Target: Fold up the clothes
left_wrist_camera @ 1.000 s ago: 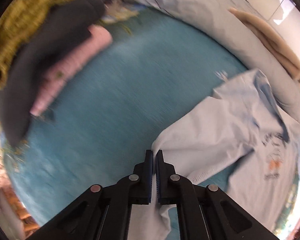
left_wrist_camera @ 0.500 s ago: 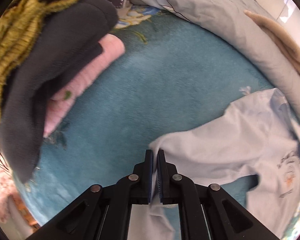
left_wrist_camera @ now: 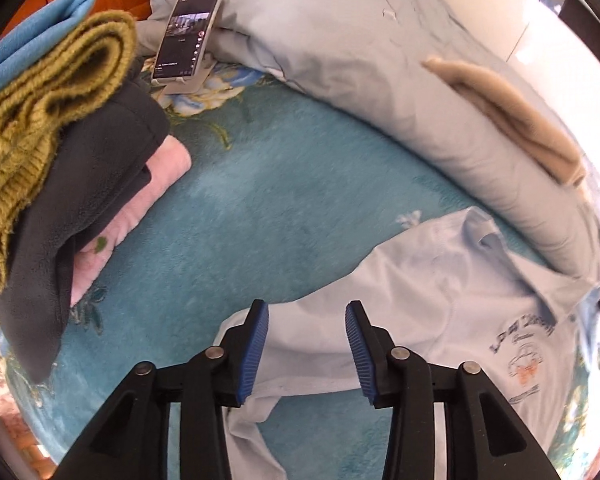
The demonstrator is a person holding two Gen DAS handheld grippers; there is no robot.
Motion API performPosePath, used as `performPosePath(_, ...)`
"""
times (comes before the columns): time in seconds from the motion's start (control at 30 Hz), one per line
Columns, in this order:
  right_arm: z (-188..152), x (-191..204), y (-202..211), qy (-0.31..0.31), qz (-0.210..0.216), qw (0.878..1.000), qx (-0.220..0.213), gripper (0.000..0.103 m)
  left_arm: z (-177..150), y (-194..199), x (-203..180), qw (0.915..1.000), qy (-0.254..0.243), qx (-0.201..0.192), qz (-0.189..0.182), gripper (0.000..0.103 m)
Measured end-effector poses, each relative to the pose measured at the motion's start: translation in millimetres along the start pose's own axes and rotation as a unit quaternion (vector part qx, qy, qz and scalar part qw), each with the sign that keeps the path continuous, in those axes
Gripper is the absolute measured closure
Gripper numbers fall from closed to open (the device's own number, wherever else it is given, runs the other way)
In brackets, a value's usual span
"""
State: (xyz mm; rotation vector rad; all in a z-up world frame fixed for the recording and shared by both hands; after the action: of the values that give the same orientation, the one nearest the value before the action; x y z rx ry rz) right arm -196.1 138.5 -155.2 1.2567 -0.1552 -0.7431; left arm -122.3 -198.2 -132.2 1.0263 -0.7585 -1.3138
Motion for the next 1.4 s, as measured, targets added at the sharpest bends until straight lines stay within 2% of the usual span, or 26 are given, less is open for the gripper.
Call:
performPosePath(0.03,-1,2,-4,0.019,0.003,1.0,0.009,0.046,3,-1,0,0.9999,0.009,-0.001,-0.009,0.056)
performPosePath(0.13,-1,16,-22,0.077,-0.009,0.997,0.031,0.045,3,0,1,0.9996,0.022,-0.002,-0.02,0.055)
performPosePath(0.27,2,31,-41,0.107,-0.02,0.993,0.045,0.047,2,0,1,0.9993,0.029,-0.001,-0.023,0.054)
performPosePath(0.3,3,34,-45,0.112,-0.024,0.992,0.048,0.051,2,-1,2,0.9992,0.031,-0.001,-0.023,0.054)
performPosePath(0.33,4,35,-48,0.11,-0.027,0.992,0.052,0.068,2,-2,3,0.9991,0.034,-0.001,-0.025,0.054)
performPosePath(0.37,5,33,-50,0.101,-0.023,0.993,0.057,0.088,2,-2,3,0.999,0.037,-0.001,-0.026,0.054)
performPosePath(0.4,8,29,-51,0.085,-0.016,0.994,0.059,0.096,3,-3,4,0.9988,0.04,-0.002,-0.028,0.054)
performPosePath(0.47,18,10,-48,0.018,0.006,0.999,0.045,0.1,3,-4,4,0.9985,0.044,-0.003,-0.031,0.054)
performPosePath(0.53,27,-24,-45,-0.091,0.025,0.995,0.023,0.1,3,-5,3,0.9983,0.048,-0.002,-0.034,0.054)
performPosePath(0.6,36,-60,-44,-0.201,0.033,0.979,0.004,0.101,2,-6,3,0.998,0.052,-0.002,-0.037,0.054)
performPosePath(0.67,37,-84,-51,-0.267,0.027,0.963,0.006,0.101,2,-6,3,0.9972,0.059,-0.002,-0.046,0.054)
performPosePath(0.77,41,-102,-69,-0.331,0.011,0.943,0.029,0.101,4,0,5,0.9949,0.074,-0.005,-0.068,0.054)
performPosePath(0.87,41,-101,-80,-0.353,0.001,0.934,0.045,0.1,10,12,7,0.9939,0.062,-0.008,-0.091,0.053)
performPosePath(0.93,43,-97,-80,-0.347,-0.005,0.937,0.043,0.1,13,24,9,0.9953,0.034,-0.01,-0.09,0.05)
performPosePath(1.0,43,-92,-73,-0.339,-0.008,0.94,0.032,0.091,14,37,13,0.9962,0.002,-0.01,-0.087,0.045)
performPosePath(1.07,41,-86,-59,-0.329,-0.01,0.944,0.01,0.068,9,49,18,0.9958,-0.033,-0.006,-0.086,0.043)
performPosePath(1.17,32,-72,-31,-0.315,0.004,0.949,-0.029,0.066,-11,57,30,0.9952,-0.071,0.01,-0.066,0.041)
performPosePath(1.3,-7,-42,-11,-0.314,0.019,0.949,-0.024,0.063,-42,43,51,0.9935,-0.074,0.065,-0.057,0.041)
performPosePath(1.4,-37,-20,2,-0.313,0.03,0.949,-0.019,0.063,-52,37,66,0.9918,-0.086,0.078,-0.055,0.041)
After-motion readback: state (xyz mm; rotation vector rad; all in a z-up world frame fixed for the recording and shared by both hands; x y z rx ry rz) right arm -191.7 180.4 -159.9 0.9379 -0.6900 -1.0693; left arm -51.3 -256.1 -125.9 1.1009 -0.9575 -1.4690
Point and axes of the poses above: each gripper's, at about its wrist camera, not at the fingertips, and y roughly against the way its jaws point, x to its left, z to its top, the point moved 4 cm from there along -y, roughly the way its jaws point, and after that the axes turned 8 degrees about -y, right-handed, at the moved point
